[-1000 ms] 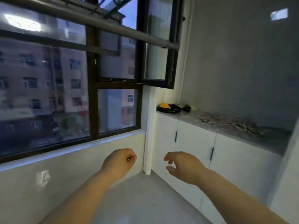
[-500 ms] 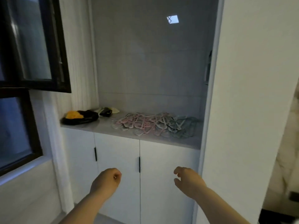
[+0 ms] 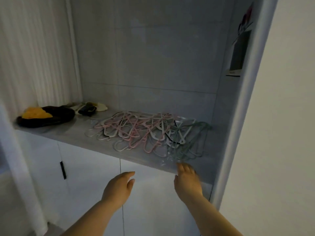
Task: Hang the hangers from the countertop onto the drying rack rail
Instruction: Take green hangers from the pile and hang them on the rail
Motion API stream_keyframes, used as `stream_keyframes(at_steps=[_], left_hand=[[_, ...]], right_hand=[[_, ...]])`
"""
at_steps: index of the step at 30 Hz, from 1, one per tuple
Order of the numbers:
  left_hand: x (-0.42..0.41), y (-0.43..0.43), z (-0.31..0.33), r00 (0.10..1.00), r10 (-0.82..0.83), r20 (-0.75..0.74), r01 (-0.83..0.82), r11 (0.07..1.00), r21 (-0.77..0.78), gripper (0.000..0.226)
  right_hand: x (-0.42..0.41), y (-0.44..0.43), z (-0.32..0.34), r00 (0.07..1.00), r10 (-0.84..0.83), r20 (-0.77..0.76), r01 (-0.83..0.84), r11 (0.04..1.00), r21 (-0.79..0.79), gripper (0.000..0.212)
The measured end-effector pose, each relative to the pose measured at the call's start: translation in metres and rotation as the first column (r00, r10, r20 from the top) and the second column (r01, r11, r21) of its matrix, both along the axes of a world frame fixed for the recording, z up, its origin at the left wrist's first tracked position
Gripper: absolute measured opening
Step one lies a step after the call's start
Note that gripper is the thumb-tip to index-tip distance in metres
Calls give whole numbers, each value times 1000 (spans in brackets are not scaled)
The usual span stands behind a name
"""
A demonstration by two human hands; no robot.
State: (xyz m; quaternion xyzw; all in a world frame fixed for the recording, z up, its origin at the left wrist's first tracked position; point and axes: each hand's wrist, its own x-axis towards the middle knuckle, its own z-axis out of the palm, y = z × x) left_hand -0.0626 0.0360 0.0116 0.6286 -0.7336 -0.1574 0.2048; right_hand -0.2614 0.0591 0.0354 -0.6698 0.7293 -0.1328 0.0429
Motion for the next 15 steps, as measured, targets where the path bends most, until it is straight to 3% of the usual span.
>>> stream_keyframes(at_steps=[4, 7, 10, 15], left_hand=[[-32, -44, 6, 1000, -13, -2, 13, 999, -52, 43], [-48, -68, 6, 998, -67, -5, 67, 996, -52, 45], [-69, -92, 10, 992, -126, 13, 126, 991, -37, 68], [-120, -135, 26, 969, -147, 200, 162, 985, -58, 35]], right_hand=[[-20, -60, -14, 996, -54, -72, 54, 998, 8, 56], [-19, -80, -28, 989, -127, -68, 123, 990, -69, 63], [-20, -88, -41, 992, -123, -33, 120, 989, -88, 73], [-22, -91, -52, 992, -121, -37, 115, 983, -143, 80]])
